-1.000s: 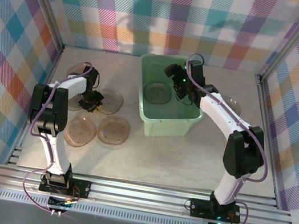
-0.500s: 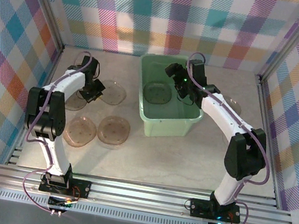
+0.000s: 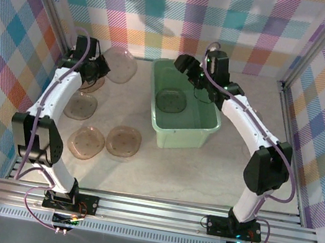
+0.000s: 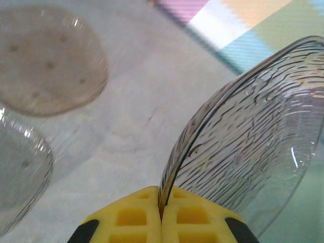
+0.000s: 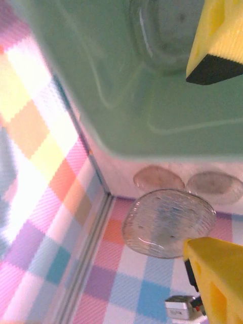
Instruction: Place the plates into the plastic bin on the countertop
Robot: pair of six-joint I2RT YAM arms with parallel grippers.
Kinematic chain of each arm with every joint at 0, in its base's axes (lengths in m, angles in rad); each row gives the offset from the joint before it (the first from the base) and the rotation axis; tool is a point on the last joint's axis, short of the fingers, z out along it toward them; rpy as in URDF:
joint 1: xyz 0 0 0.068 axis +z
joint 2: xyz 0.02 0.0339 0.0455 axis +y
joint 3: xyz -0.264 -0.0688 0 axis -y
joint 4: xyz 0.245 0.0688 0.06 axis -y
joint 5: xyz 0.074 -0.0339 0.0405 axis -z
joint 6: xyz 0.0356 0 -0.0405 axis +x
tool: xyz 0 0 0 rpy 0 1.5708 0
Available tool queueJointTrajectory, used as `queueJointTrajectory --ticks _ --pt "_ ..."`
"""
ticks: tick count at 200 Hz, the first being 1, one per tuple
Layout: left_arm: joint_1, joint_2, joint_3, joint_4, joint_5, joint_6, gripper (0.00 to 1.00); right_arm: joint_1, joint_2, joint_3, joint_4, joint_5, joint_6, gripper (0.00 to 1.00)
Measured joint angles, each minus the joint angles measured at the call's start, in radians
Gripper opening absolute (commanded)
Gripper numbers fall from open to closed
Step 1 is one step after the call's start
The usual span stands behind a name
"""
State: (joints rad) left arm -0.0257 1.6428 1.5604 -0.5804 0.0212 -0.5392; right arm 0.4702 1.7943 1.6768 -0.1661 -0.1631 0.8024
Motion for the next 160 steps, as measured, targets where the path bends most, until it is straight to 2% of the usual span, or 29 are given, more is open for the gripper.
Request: queueJointTrajectory --ticks 41,74,114,160 --pt "-0.016 -0.052 0.06 0.106 0.042 0.029 0.0 0.0 0.031 0.035 0.103 -0.17 0.007 0.63" --pt "-0.082 -0.061 0.087 0.192 0.071 0.032 0.0 0.0 0.053 0.035 0.18 -0.266 0.031 0.61" --pt "-0.157 -0.061 0.087 0.278 0.074 0.031 0.0 0.005 0.055 -0.006 0.306 -0.309 0.06 0.58" --pt "-0.219 -0.061 0.088 0.33 0.063 0.031 0.0 0.014 0.053 -0.104 0.398 -0.301 0.088 0.56"
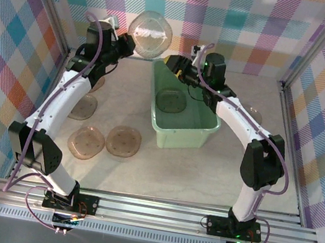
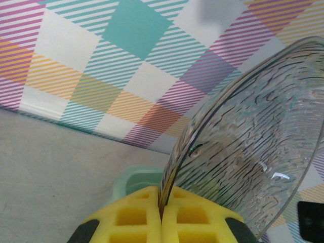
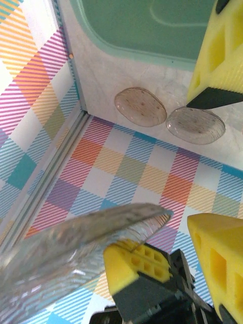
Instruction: Place the plates into the plastic bin on the countertop
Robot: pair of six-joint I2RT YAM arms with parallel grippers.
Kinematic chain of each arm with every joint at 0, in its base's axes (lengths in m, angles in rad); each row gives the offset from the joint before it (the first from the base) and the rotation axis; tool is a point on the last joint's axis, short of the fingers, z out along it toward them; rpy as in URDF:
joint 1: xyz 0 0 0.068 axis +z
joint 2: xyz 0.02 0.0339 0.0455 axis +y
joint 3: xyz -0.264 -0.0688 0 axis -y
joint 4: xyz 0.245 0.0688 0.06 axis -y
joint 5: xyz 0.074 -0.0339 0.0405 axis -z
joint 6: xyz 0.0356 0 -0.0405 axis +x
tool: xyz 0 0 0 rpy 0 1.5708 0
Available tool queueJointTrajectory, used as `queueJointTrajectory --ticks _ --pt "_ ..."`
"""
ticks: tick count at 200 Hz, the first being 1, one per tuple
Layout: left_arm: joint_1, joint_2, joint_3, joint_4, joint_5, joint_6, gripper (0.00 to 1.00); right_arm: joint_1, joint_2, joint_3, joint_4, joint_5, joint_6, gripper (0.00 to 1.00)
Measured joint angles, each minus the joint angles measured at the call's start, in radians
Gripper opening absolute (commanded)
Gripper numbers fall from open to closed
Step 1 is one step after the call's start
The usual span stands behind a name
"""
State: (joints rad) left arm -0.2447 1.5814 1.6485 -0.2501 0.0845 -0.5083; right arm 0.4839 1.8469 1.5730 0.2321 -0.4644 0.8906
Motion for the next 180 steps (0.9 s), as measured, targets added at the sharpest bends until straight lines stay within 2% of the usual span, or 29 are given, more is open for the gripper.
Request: queueJointTrajectory --ticks 59,108,180 --pt "-0.056 0.0 0.0 0.002 -0.057 -0.004 0.0 0.001 -0.025 -0.06 0.14 0.003 0.042 0.55" --pt "-0.078 -0.008 0.0 0.002 -0.085 -0.004 0.0 0.003 -0.072 -0.119 0.241 0.06 0.076 0.41" --pt "-0.119 -0.039 -0.002 0.018 -0.122 -0.003 0.0 0.016 -0.074 -0.146 0.315 0.122 0.121 0.4"
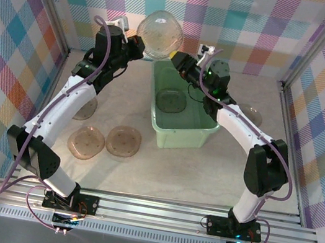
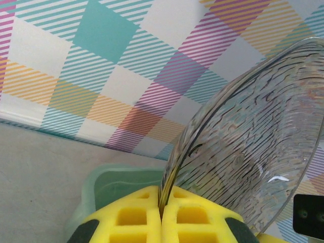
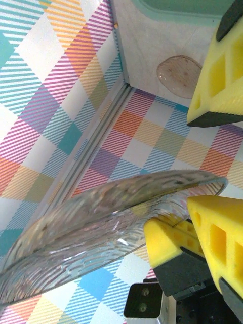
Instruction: Place the plates into the plastic bin on the countertop
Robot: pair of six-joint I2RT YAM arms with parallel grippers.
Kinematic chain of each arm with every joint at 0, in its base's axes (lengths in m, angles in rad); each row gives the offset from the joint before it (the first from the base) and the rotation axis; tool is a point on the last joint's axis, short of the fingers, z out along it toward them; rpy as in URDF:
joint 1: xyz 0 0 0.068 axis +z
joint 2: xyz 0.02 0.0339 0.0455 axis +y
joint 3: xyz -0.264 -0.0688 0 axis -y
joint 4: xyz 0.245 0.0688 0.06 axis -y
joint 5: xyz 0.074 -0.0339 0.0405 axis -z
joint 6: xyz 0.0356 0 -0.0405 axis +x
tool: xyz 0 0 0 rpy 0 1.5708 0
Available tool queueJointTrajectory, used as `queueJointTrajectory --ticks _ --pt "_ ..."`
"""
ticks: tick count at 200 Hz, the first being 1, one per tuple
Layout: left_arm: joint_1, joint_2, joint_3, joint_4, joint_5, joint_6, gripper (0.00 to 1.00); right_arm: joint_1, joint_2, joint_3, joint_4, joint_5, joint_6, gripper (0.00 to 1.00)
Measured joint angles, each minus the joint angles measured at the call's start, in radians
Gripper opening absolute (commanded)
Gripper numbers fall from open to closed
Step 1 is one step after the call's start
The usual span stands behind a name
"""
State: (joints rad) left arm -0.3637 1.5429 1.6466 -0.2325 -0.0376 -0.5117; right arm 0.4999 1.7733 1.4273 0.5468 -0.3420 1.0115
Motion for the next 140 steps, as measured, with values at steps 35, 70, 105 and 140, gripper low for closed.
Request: queueJointTrajectory --ticks 35,70,105,140 --pt "-0.008 0.0 -0.001 0.0 -0.003 0.0 0.0 0.005 0.0 -0.008 0.033 0.02 0.002 0.38" --pt "-0.022 0.0 -0.001 0.0 -0.022 0.001 0.0 0.006 0.0 -0.011 0.047 0.055 0.007 0.29" --pt "-0.051 0.0 -0.002 0.002 -0.058 0.005 0.0 0.012 0.0 -0.021 0.054 0.094 0.023 0.23" --pt "-0.077 0.0 -0.002 0.008 -0.089 0.02 0.0 0.017 0.0 -0.022 0.05 0.107 0.031 0.15"
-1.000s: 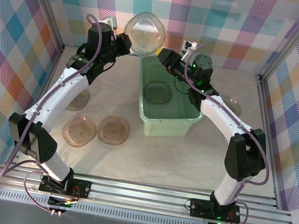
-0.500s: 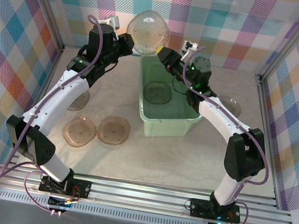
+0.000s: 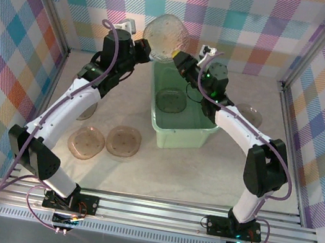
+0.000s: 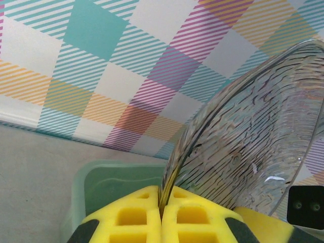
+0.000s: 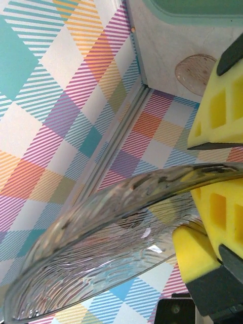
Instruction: Place the plates into the plastic bin on the countertop
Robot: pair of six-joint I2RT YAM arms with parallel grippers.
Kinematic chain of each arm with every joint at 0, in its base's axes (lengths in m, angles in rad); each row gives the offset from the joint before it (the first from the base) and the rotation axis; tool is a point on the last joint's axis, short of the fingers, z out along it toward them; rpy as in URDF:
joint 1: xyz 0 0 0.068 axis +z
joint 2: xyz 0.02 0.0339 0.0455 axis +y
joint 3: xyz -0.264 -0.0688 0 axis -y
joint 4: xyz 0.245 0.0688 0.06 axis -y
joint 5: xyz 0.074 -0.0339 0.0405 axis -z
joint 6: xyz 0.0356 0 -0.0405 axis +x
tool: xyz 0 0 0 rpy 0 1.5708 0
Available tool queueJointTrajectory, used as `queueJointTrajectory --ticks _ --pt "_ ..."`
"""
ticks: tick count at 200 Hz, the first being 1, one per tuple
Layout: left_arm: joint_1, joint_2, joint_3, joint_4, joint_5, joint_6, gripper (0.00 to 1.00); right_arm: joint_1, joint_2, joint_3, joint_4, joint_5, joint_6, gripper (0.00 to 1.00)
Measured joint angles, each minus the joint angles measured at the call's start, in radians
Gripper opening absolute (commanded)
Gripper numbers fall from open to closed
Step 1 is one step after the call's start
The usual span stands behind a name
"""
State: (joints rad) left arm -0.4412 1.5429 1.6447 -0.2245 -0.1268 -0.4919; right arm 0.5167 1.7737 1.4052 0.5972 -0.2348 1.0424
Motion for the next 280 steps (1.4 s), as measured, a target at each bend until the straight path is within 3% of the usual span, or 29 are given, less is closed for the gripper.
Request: queueJointTrajectory --ticks 53,94,113,141,172,274,280 --pt "-0.006 0.001 0.0 -0.001 -0.025 0.035 0.0 0.002 0.0 0.0 -0.019 0.026 0.016 0.09" --pt "-0.009 0.005 0.0 -0.002 -0.033 0.052 0.0 0.003 0.002 0.002 -0.04 0.032 0.02 0.1" --pt "-0.009 0.008 0.0 -0.002 -0.037 0.062 0.0 0.003 0.006 0.006 -0.047 0.033 0.02 0.13" --pt "-0.009 0.01 0.0 -0.001 -0.049 0.074 0.0 0.004 0.007 0.011 -0.08 0.039 0.024 0.32" --pt "-0.009 0.011 0.0 -0.001 -0.055 0.089 0.0 0.005 0.01 0.011 -0.108 0.046 0.023 0.35" --pt "-0.015 0.013 -0.006 -0.002 -0.058 0.093 0.0 0.008 0.01 0.011 -0.106 0.052 0.035 0.13" --pt "-0.016 0.013 -0.006 -0.002 -0.058 0.093 0.05 0.008 0.01 0.011 -0.107 0.051 0.035 0.13"
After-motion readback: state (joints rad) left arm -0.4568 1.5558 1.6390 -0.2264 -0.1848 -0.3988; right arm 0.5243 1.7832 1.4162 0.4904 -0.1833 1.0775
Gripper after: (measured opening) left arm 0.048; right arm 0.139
